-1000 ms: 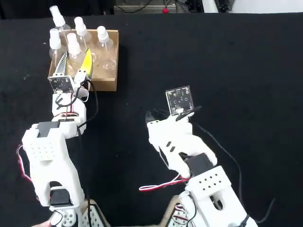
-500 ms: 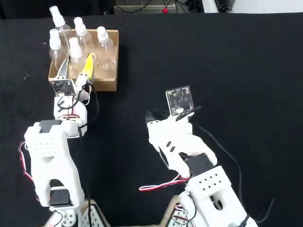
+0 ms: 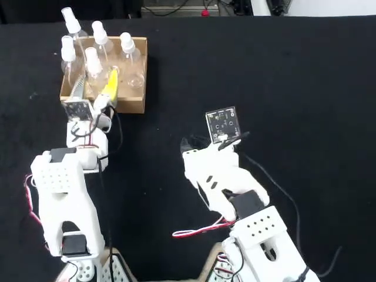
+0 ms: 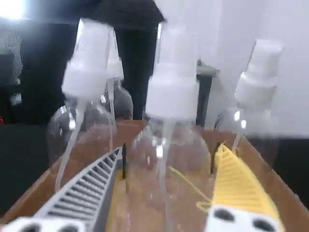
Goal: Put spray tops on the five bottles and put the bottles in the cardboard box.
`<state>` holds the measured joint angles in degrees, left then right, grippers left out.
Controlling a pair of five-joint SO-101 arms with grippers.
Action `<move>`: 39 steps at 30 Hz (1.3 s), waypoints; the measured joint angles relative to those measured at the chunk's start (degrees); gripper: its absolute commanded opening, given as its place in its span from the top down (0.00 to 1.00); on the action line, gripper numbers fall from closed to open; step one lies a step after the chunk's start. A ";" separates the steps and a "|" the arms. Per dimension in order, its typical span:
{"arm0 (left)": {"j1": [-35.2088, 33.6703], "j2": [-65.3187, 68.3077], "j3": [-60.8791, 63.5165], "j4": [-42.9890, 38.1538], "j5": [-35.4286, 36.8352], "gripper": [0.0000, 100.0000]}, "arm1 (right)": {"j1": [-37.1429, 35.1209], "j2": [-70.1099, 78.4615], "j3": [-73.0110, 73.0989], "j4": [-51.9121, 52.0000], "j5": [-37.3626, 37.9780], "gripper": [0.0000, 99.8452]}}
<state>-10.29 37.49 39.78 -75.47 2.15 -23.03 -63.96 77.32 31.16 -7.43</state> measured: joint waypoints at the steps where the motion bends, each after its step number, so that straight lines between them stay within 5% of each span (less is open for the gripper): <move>1: 0.09 0.09 0.00 0.53 0.00 0.67 | 0.00 0.00 0.00 0.00 0.00 0.94; 30: -1.32 0.09 0.09 -3.69 2.37 0.67 | 0.00 0.00 0.00 0.00 0.00 0.94; 39: -1.49 -10.37 10.46 -3.87 2.46 0.67 | 0.00 0.00 0.00 0.00 0.00 0.94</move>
<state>-11.78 27.12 50.24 -79.34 4.62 -23.03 -63.96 77.32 31.16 -7.43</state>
